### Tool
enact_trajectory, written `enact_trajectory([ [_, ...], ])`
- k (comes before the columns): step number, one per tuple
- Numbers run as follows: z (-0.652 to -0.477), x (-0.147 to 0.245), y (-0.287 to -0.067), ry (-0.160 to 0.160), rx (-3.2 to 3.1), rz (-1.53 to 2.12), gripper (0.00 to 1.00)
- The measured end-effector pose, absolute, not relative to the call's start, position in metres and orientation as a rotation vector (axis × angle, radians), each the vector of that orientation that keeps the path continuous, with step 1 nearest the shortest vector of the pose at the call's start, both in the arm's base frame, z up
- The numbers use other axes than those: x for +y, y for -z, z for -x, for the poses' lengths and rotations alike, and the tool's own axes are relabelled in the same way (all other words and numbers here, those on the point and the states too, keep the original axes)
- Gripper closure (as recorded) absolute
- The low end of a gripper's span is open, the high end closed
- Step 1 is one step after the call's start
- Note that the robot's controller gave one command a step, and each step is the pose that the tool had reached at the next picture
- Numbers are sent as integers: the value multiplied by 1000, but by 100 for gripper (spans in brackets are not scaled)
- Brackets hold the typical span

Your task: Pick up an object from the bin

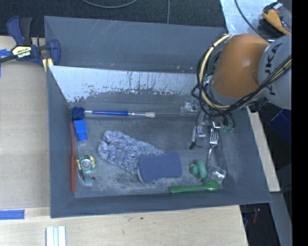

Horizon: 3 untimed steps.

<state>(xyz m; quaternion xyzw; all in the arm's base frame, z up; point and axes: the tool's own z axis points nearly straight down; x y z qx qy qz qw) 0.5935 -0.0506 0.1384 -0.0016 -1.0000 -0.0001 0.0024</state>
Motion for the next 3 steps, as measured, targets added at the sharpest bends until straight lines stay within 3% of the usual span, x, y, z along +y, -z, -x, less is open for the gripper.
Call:
enact_trajectory([
  [1, -595, -50, -143, -1, -3145, 1, 0],
  [2, -592, 24, -71, 0, -3142, -179, 0],
  [3, -581, 53, -127, -9, -3137, -377, 0],
])
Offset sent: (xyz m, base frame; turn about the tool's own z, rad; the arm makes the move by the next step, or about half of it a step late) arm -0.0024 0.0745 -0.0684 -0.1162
